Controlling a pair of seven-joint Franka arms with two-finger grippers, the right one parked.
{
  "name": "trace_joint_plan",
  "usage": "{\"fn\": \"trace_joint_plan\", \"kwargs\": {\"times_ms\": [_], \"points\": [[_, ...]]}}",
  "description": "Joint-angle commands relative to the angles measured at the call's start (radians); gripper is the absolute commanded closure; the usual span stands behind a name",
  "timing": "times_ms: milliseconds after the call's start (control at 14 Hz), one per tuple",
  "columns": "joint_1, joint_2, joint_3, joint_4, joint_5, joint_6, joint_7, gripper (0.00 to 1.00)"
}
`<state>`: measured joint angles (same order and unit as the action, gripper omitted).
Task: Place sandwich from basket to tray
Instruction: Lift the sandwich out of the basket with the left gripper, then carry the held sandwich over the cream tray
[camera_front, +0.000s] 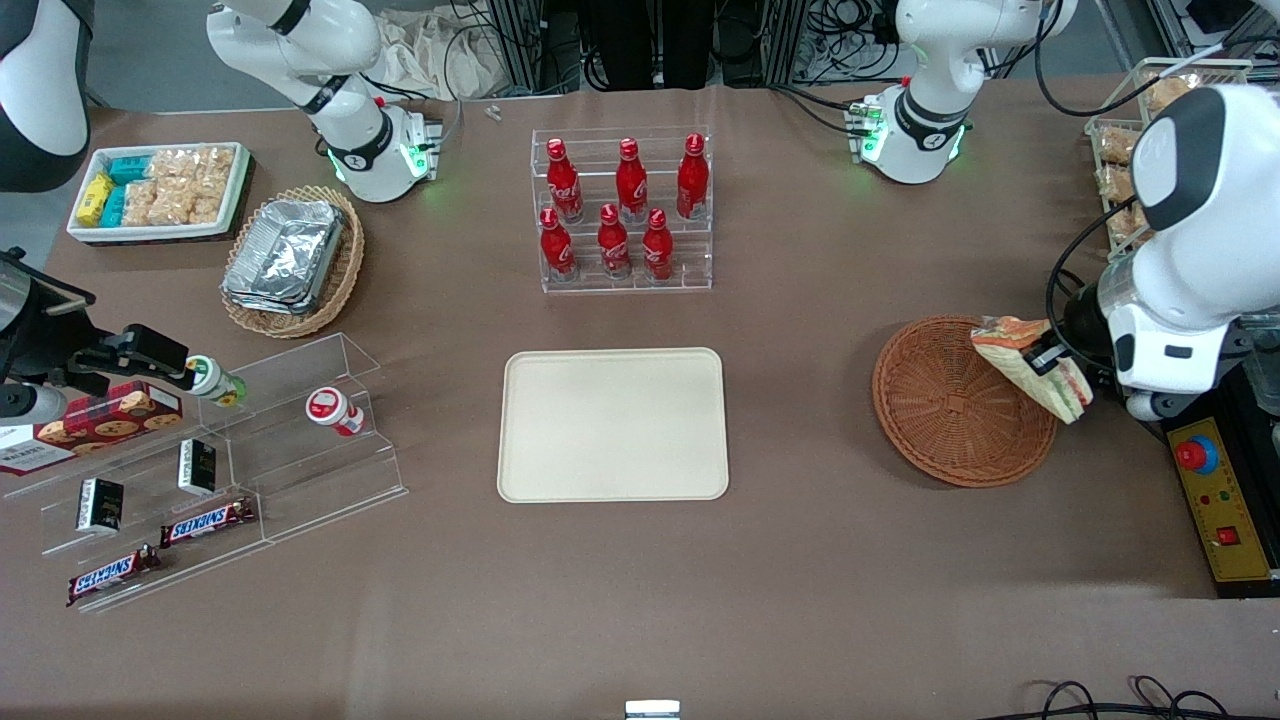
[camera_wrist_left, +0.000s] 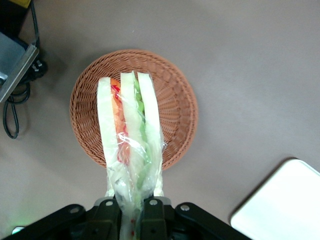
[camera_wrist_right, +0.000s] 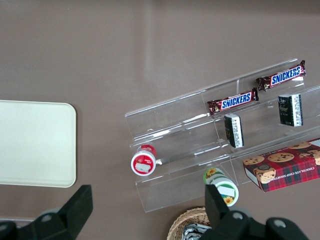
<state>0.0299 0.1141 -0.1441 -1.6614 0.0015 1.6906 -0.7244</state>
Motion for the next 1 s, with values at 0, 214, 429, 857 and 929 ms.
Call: {"fn": "trace_joint_plan", "kwargs": {"times_ms": [0, 214, 429, 857, 929], "points": [[-0.007, 0.039, -0.034, 0.092, -0.024, -0.066, 0.074, 1.00], [-0.007, 0.068, -0.121, 0.126, -0.024, -0.066, 0.080, 1.00], [-0.018, 0.094, -0.233, 0.143, -0.021, -0.055, 0.097, 1.00], [-0.171, 0.295, -0.313, 0.229, 0.072, 0.058, 0.095, 0.99], [-0.201, 0.327, -0.313, 0.235, 0.110, 0.073, 0.098, 0.99]]}}
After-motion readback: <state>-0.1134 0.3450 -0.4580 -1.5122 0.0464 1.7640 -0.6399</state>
